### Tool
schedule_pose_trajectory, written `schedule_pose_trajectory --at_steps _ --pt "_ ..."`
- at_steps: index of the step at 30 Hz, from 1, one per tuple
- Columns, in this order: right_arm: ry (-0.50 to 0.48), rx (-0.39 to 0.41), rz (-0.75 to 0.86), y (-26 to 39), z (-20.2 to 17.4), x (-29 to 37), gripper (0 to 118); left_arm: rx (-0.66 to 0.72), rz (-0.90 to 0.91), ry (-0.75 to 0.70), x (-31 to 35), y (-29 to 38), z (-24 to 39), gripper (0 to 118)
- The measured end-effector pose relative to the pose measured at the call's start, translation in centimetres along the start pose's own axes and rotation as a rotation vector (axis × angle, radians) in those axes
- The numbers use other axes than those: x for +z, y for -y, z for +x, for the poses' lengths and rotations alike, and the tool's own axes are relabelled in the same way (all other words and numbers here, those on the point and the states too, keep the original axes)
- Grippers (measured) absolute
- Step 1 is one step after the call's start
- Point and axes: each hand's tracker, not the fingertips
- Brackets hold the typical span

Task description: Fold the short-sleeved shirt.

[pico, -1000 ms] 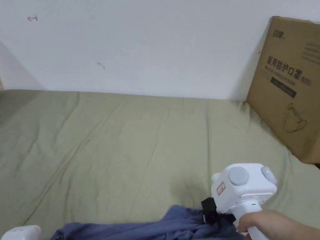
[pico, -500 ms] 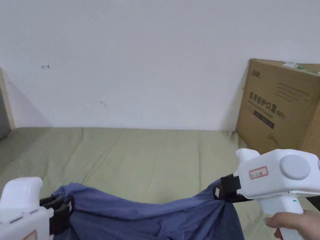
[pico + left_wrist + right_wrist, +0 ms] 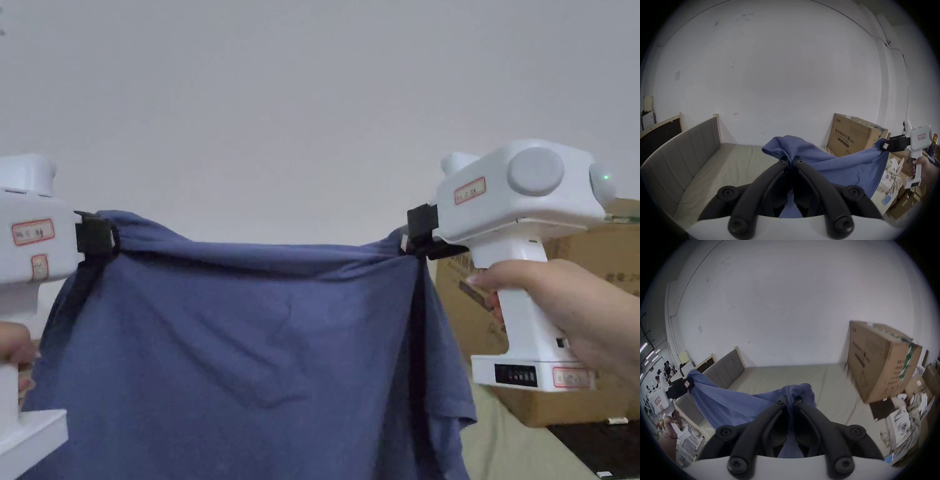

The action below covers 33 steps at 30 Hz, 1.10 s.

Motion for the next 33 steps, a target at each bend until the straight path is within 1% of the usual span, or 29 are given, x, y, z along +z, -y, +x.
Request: schedule_pose_trajectory --at_steps 6,9,11,16,19,20,22,24,25,27,28,29,31,32,33 --pt "0.108 0.065 0.093 -6.2 -0.8 -3.4 7 0.008 0.041 -0.036 -5.2 -3.9 0.7 3" --pt "0.161 0.112 0.138 -9.4 -1.0 -5.4 7 -0.013 0.046 -0.057 -8.3 -4.8 1.2 3" --pt "0.201 0.161 0.162 -11.3 -1.4 -6.7 7 -0.028 0.049 -0.065 -10.4 -5.3 1.4 3" --pt "0.272 0.282 0.184 -13.7 -2.1 -9.4 7 -0.033 0.067 -0.09 -14.3 -5.8 1.4 3" --pt "0.297 0.313 0.181 -13.2 -2.3 -11.3 7 -0.024 0.075 -0.102 -15.9 -5.4 1.1 3" --pt "0.293 0.31 0.177 -13.1 -1.9 -12.5 7 -0.024 0.07 -0.107 -16.3 -5.0 1.0 3" --pt "0.29 0.302 0.165 -11.2 -1.7 -14.1 7 -0.016 0.058 -0.122 -16.9 -3.4 0.6 3" --pt "0.277 0.288 0.112 -8.1 -1.3 -15.6 7 0.02 0.003 -0.117 -17.5 -0.9 -0.3 3" --pt "0.282 0.264 0.079 -5.9 -1.0 -16.4 7 0.04 -0.035 -0.115 -17.6 1.0 -0.7 3" --pt "0.26 0.221 0.015 -0.7 -0.2 -18.1 7 0.076 -0.115 -0.12 -17.7 5.6 -1.3 3" --pt "0.272 0.208 -0.043 2.9 0.1 -18.9 7 0.104 -0.17 -0.123 -17.5 8.5 -1.7 3" --pt "0.257 0.184 -0.112 6.5 0.5 -19.8 7 0.142 -0.219 -0.115 -17.3 12.0 -2.1 3" --pt "0.238 0.157 -0.235 13.7 1.1 -20.8 7 0.187 -0.376 -0.126 -16.8 18.3 -2.7 3" --pt "0.208 0.134 -0.294 17.6 1.8 -21.8 7 0.201 -0.46 -0.127 -16.1 21.8 -3.0 3" --pt "0.198 0.128 -0.355 21.1 2.1 -21.8 7 0.219 -0.536 -0.13 -15.2 24.9 -3.1 3"
